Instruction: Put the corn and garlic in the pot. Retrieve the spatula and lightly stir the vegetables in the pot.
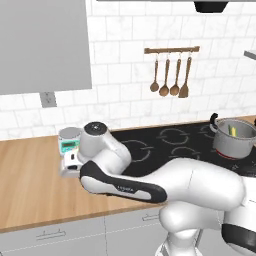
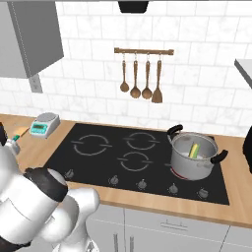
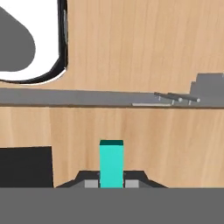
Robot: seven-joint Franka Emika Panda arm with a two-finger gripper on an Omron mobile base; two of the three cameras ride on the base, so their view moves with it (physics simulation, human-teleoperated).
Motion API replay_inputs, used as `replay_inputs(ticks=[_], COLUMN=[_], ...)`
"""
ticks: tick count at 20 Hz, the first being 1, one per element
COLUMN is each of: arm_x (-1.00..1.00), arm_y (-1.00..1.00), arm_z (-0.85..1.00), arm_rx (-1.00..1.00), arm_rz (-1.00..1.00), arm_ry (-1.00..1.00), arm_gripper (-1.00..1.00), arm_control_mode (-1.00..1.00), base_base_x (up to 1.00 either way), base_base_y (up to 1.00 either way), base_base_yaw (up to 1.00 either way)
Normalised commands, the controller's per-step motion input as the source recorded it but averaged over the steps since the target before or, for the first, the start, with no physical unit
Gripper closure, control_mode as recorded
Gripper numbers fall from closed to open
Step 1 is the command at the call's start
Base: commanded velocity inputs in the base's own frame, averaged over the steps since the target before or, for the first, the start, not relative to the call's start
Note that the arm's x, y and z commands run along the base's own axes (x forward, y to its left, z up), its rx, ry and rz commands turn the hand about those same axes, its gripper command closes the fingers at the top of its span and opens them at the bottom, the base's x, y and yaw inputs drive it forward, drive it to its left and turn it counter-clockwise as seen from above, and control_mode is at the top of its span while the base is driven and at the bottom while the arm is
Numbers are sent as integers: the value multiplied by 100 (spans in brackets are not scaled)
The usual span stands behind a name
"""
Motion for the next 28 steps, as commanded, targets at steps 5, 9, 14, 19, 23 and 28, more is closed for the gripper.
replay_inputs(ticks=[5,9,14,19,23,28], arm_x=[-31,-20,-1,0,17,25], arm_y=[-48,-41,-48,-54,-44,-35], arm_z=[100,100,100,80,37,27], arm_rx=[37,36,34,31,23,23], arm_rz=[-23,-40,-49,-51,-53,-49], arm_ry=[8,19,28,31,30,23], arm_gripper=[100,100,100,100,100,100], arm_control_mode=[-100,-100,-100,-100,-100,-100], base_base_x=[0,0,0,0,0,0], base_base_y=[0,0,0,0,0,0], base_base_yaw=[0,0,0,0,0,0])
